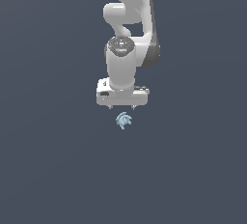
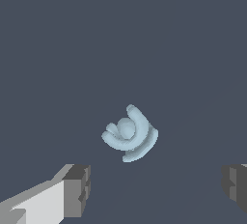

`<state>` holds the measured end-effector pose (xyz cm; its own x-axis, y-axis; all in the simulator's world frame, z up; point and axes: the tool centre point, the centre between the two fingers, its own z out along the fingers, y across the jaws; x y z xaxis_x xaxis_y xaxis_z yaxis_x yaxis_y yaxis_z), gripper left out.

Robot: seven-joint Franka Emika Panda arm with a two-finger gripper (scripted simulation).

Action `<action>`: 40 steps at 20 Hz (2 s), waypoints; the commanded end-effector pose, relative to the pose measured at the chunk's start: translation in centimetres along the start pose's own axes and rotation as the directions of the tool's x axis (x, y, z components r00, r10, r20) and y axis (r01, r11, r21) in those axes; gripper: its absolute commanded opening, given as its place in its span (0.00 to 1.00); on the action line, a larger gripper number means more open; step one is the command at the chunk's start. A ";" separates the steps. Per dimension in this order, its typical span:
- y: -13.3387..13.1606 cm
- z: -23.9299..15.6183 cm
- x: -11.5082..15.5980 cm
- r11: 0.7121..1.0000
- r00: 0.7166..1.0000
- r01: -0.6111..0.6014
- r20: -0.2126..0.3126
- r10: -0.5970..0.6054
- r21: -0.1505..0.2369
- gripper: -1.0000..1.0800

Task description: Pick up the object and move it to a goal position.

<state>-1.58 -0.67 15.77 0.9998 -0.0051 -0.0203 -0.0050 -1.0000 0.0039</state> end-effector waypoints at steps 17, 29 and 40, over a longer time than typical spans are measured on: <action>-2.6 0.3 -0.5 0.998 0.998 0.055 0.003 -0.055 0.023 0.96; -2.2 1.6 -0.4 0.982 0.982 0.188 -0.003 -0.188 0.016 0.96; -1.4 4.2 -0.3 0.893 0.893 0.451 -0.011 -0.451 0.001 0.96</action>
<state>-2.00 0.79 11.94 0.9133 0.4071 -0.0103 0.4071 -0.9134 -0.0081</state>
